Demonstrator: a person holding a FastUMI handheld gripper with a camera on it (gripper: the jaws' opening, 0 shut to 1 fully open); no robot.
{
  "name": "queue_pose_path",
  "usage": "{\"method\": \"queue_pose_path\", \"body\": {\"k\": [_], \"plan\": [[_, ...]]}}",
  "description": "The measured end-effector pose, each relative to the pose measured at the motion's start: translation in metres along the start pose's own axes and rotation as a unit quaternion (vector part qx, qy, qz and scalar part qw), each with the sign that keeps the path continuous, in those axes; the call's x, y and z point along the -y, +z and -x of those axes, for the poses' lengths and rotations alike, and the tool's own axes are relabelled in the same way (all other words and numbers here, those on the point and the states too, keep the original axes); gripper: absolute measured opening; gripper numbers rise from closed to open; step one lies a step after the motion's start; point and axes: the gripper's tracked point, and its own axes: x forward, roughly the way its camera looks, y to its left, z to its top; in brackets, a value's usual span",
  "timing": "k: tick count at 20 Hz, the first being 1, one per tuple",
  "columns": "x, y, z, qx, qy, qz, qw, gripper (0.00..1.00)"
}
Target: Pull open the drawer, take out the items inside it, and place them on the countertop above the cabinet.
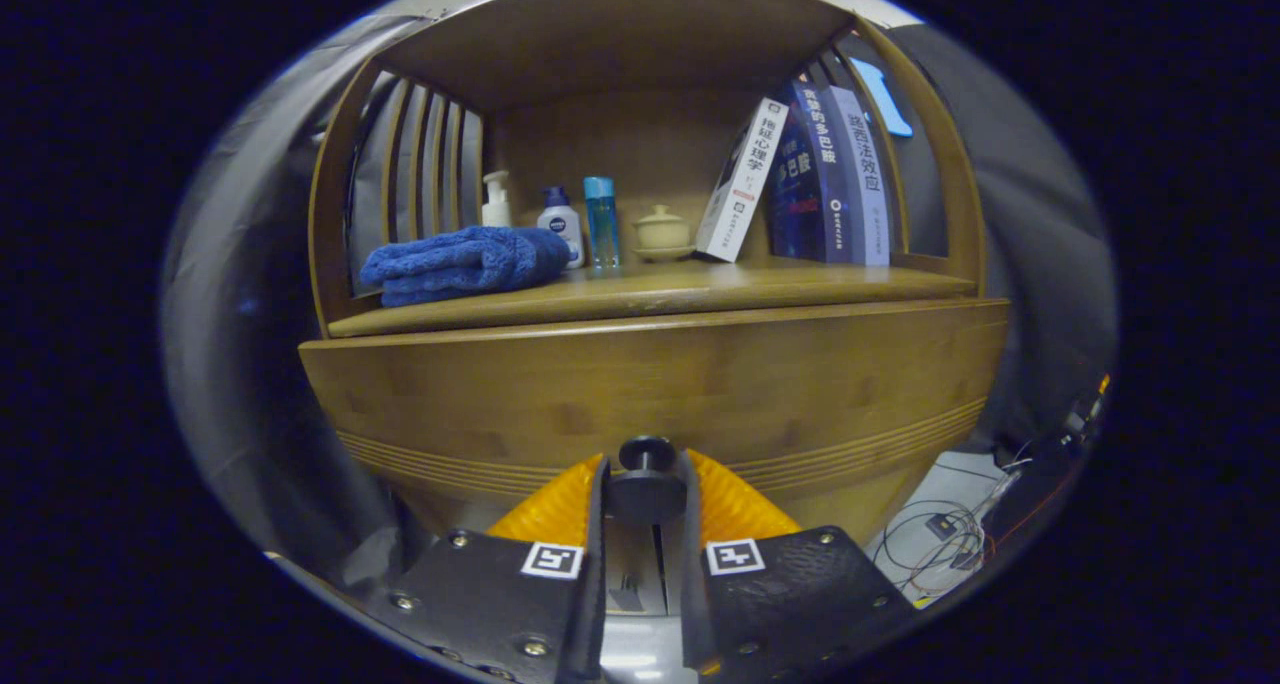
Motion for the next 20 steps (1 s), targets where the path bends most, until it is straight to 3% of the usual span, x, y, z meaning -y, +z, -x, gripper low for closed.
{"method": "queue_pose_path", "body": {"k": [20], "plan": [[-0.007, -0.047, 0.133, -0.029, 0.018, 0.011, 0.999, 0.3]]}}
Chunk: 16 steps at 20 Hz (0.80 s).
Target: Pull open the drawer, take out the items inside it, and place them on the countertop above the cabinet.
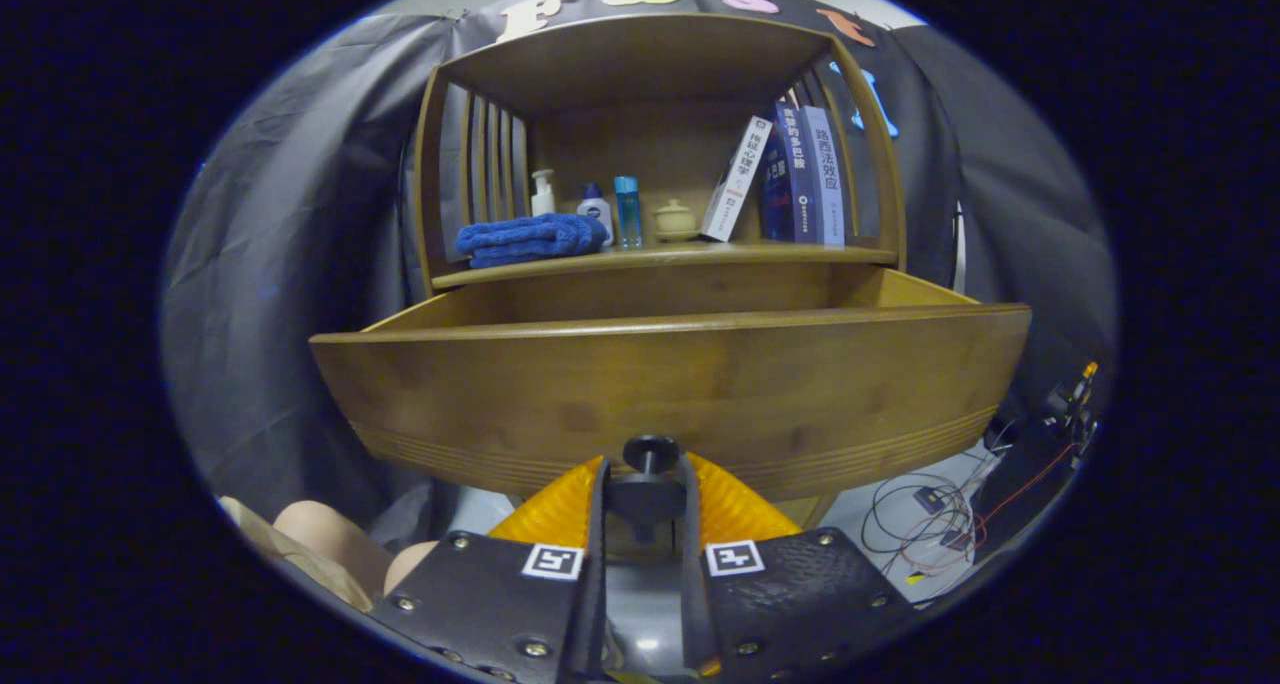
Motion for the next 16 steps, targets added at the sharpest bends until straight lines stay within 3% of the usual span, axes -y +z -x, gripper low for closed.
{"method": "queue_pose_path", "body": {"k": [8, 11, 16], "plan": [[-0.003, -0.006, 0.007, -0.011, 0.002, 0.01, 1.0, 0.31], [-0.002, -0.004, 0.024, -0.013, 0.002, -0.003, 1.0, 0.45], [0.012, 0.016, 0.063, 0.01, -0.017, 0.01, 1.0, 0.45]]}}
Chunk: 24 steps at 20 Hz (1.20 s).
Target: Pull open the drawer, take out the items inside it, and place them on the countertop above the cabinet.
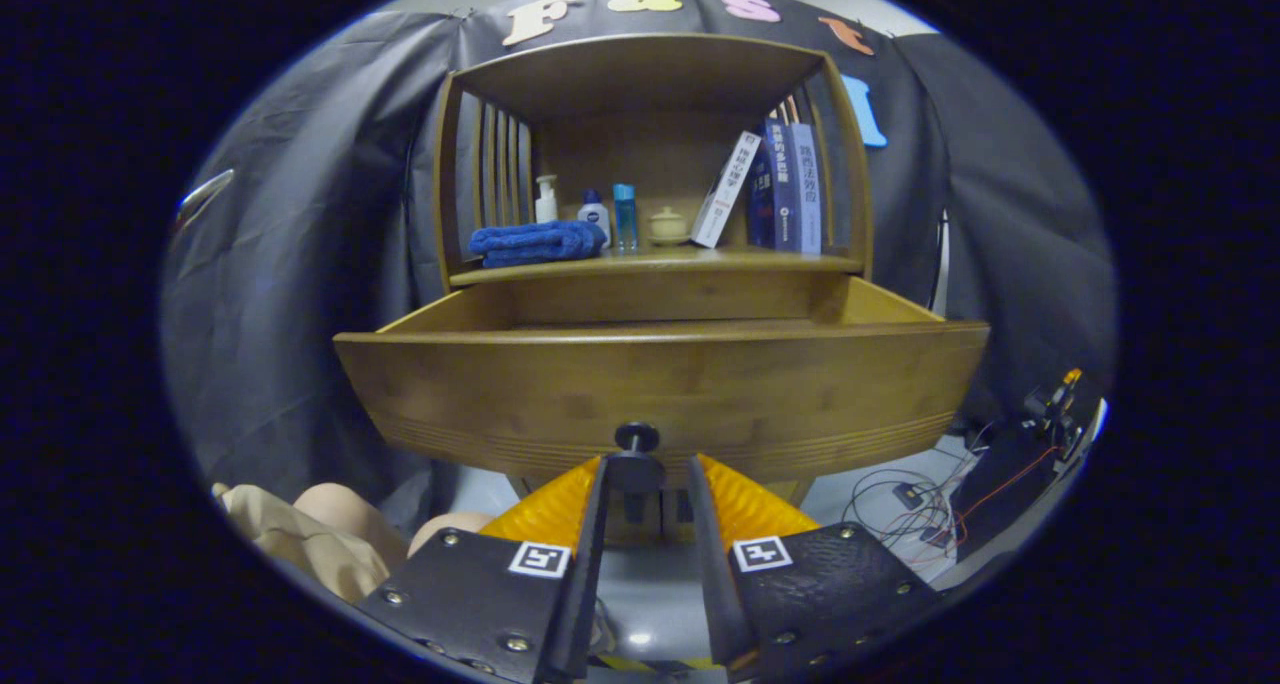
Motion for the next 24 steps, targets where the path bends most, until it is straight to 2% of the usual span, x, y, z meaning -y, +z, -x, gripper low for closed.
{"method": "queue_pose_path", "body": {"k": [5, 10, 14, 18, 21, 24], "plan": [[-0.002, 0.07, 0.01, 0.067, 0.014, -0.004, 0.998, 0.45], [-0.025, 0.124, -0.029, 0.097, 0.049, 0.022, 0.994, 0.45], [-0.037, 0.129, -0.086, 0.045, 0.06, 0.029, 0.997, 0.45], [-0.036, 0.102, -0.14, -0.039, 0.053, 0.007, 0.998, 0.45], [-0.028, 0.08, -0.17, -0.1, 0.033, 0.0, 0.994, 0.45], [-0.023, 0.056, -0.183, -0.148, 0.013, 0.026, 0.989, 0.45]]}}
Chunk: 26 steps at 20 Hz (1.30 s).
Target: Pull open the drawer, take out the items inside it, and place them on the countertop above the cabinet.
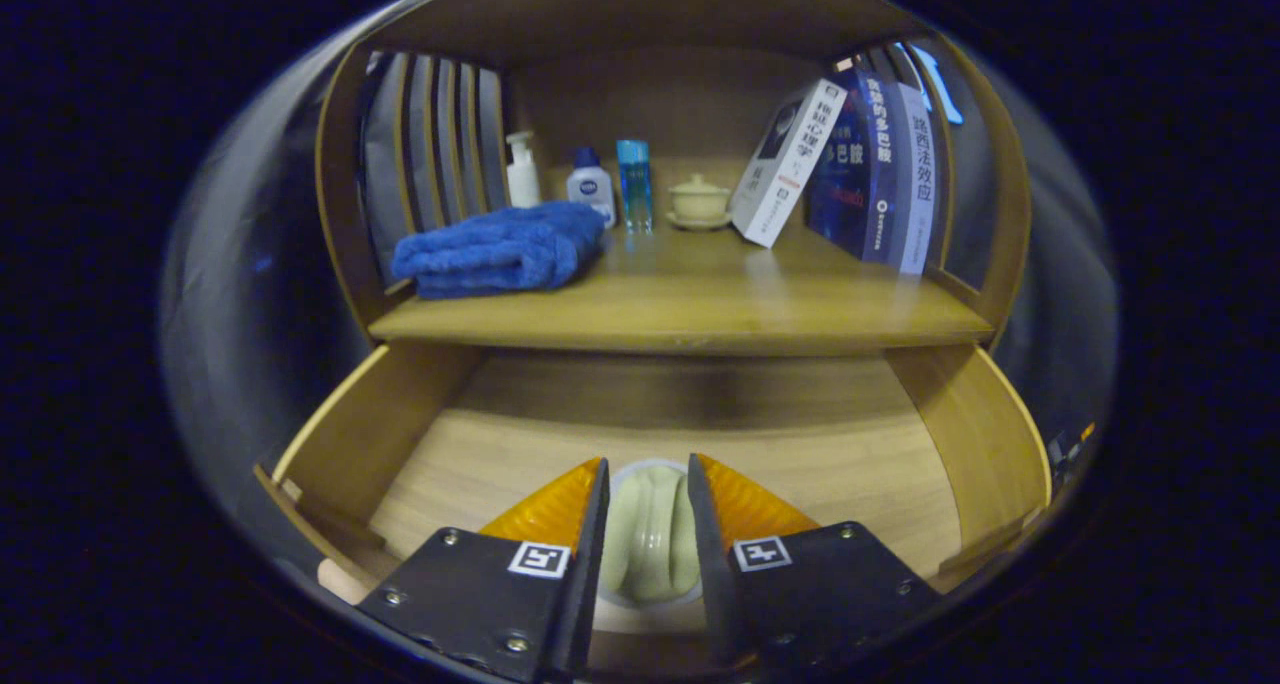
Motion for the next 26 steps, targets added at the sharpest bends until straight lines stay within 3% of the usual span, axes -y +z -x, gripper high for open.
{"method": "queue_pose_path", "body": {"k": [3, 8, 9, 12, 13, 18, 26], "plan": [[-0.004, -0.023, -0.011, -0.052, -0.001, 0.01, 0.999, 0.45], [0.003, -0.028, -0.019, -0.069, -0.011, 0.015, 0.997, 0.41], [0.004, -0.028, -0.017, -0.071, -0.011, 0.014, 0.997, 0.31], [0.003, -0.027, -0.016, -0.061, -0.007, 0.011, 0.998, 0.31], [0.003, -0.026, -0.015, -0.062, -0.005, 0.012, 0.998, 0.15], [0.005, -0.015, -0.007, -0.036, -0.003, -0.005, 0.999, 0.15], [0.0, 0.06, 0.038, 0.051, 0.015, -0.01, 0.999, 0.14]]}}
